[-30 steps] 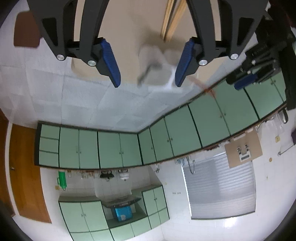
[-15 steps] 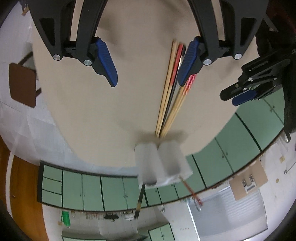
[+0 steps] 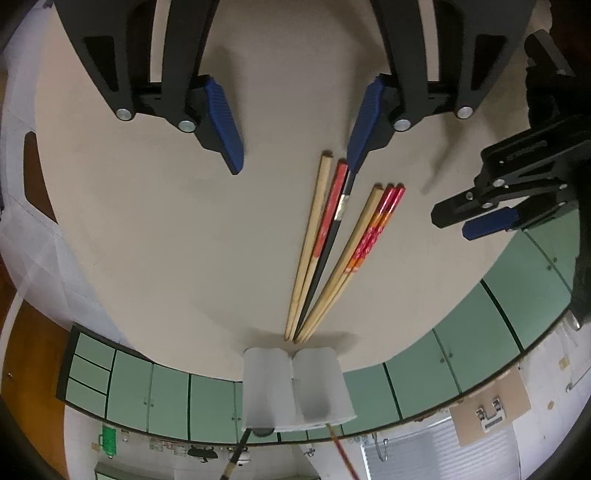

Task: Organize utensils
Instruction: 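Grasp a plain wooden chopstick with the right tool while the left tool grasps a red-patterned chopstick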

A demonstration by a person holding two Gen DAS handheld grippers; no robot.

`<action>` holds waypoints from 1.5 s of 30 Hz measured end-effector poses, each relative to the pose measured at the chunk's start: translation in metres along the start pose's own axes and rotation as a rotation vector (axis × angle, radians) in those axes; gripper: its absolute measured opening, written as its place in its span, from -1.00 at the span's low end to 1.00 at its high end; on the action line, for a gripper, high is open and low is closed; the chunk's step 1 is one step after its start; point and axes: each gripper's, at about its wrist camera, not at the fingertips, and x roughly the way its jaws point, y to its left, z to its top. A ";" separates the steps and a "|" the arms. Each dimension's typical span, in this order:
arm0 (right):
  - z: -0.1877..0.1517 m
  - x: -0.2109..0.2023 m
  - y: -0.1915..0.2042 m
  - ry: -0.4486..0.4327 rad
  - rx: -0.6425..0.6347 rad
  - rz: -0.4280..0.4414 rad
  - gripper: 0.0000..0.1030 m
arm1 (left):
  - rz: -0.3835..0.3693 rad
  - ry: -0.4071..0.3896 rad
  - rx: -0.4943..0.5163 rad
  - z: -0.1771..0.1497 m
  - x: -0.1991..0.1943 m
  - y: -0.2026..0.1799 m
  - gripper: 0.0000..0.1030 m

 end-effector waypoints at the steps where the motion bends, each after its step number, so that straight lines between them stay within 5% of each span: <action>1: -0.001 0.002 0.001 0.001 -0.003 -0.003 0.00 | 0.001 0.000 0.002 0.000 0.000 0.000 0.12; 10: 0.000 0.007 0.011 -0.025 -0.040 -0.046 -0.28 | -0.002 -0.005 0.009 0.000 0.001 -0.006 0.15; 15: -0.001 0.007 0.018 -0.039 -0.072 -0.041 -0.83 | -0.017 -0.006 0.019 -0.001 0.000 -0.011 0.18; 45: -0.008 -0.001 -0.015 -0.047 0.007 -0.035 -0.87 | -0.013 0.032 0.062 -0.010 0.014 -0.035 0.18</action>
